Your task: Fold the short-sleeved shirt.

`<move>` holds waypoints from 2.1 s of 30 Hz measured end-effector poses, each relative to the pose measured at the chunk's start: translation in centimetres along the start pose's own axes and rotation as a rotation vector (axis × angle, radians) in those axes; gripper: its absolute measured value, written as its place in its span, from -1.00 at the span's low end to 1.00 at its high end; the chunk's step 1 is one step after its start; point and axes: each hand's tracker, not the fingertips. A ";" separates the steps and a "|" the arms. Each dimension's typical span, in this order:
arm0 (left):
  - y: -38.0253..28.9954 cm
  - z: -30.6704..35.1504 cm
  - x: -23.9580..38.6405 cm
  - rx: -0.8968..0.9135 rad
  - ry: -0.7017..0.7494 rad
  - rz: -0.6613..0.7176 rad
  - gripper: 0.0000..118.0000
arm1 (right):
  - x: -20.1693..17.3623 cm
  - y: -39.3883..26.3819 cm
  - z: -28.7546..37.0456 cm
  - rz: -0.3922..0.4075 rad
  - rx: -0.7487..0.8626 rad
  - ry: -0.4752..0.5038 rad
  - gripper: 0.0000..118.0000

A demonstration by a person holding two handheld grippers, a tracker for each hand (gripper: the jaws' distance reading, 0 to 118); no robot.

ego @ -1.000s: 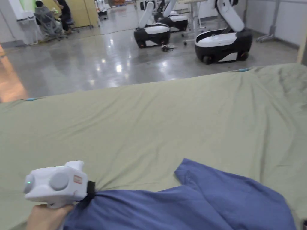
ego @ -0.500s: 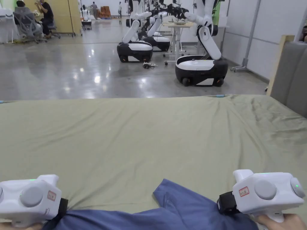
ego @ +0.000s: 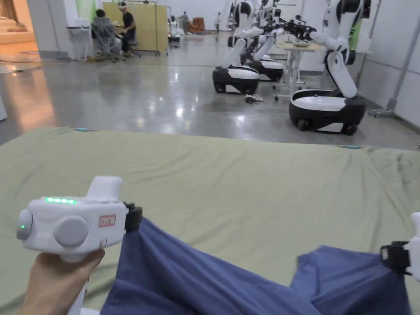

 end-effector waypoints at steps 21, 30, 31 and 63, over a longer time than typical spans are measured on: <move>18.7 21.9 -0.9 0.434 0.155 -0.071 -0.91 | -3.2 21.0 19.1 0.008 0.476 -0.091 -0.96; 25.5 17.8 -2.3 0.459 0.248 -0.057 -0.91 | -6.4 29.3 16.6 0.072 0.557 -0.155 -0.96; 26.0 17.0 -2.7 0.466 0.249 -0.036 -0.91 | -7.1 29.8 16.2 0.087 0.558 -0.167 -0.96; 16.4 6.1 -6.1 0.318 0.192 0.000 -0.91 | -5.0 25.9 8.3 0.081 0.476 -0.124 -0.96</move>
